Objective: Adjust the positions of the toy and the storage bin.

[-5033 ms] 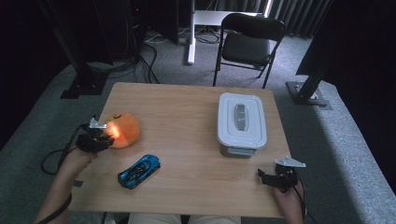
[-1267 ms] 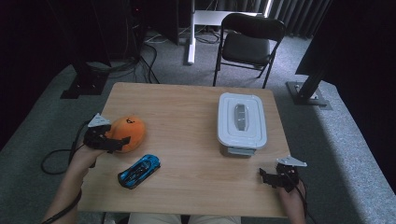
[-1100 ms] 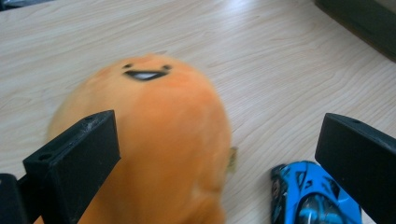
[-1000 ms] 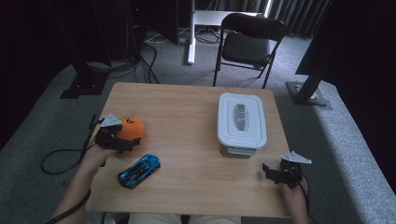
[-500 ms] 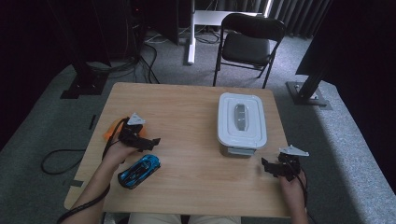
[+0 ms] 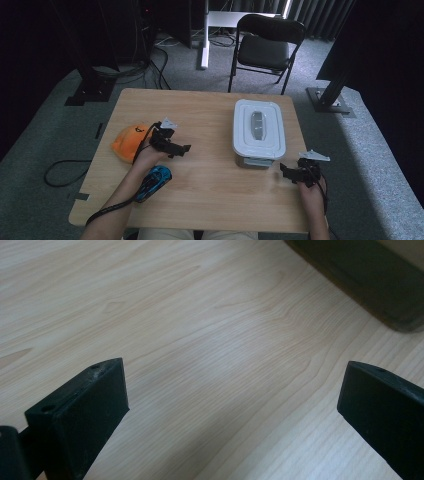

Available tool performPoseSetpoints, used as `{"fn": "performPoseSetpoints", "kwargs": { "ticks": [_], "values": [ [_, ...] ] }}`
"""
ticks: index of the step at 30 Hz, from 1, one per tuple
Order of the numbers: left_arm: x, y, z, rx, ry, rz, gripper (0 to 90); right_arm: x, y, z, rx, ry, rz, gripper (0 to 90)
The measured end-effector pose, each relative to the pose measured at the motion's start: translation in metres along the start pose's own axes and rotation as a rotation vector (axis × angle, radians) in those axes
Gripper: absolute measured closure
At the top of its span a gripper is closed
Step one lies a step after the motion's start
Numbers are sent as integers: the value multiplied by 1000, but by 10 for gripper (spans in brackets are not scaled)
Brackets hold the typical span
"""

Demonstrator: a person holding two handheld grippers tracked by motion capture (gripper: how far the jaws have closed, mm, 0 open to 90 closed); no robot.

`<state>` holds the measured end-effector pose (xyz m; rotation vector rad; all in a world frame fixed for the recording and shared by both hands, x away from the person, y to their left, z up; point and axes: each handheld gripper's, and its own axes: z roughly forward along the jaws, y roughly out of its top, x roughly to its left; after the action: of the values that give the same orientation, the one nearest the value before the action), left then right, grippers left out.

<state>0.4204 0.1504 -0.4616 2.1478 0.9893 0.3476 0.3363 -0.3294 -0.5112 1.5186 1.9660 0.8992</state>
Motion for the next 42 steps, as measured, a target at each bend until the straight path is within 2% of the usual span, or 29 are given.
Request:
{"fn": "performPoseSetpoints", "kwargs": {
  "ticks": [5,13,18,23,27,31,33,36,40,42],
  "values": [
    [-6,5,16,8,-10,11,5,-1,5,8,12,-21,-16,130],
    [-14,16,37,24,-11,27,5,-3,12,16,1,-19,3,130],
    [-26,29,57,35,1,56,5,-7,19,21,7,-34,-1,131],
    [-39,38,76,57,-10,81,5,-12,26,26,0,-43,3,132],
    [-46,44,87,64,-17,77,5,-13,31,30,-5,-47,6,131],
    [-50,50,98,49,-16,67,5,-12,35,37,-1,-51,6,132],
    [-53,52,102,-4,-7,50,6,-11,38,39,-8,-47,18,132],
    [-56,54,107,-38,-6,28,5,-7,42,44,-19,-48,31,132],
    [-57,62,113,-25,-6,42,5,-8,49,48,-16,-50,37,147],
    [-56,64,116,-20,-8,36,5,-9,52,50,-16,-50,42,145]
  ]
}}
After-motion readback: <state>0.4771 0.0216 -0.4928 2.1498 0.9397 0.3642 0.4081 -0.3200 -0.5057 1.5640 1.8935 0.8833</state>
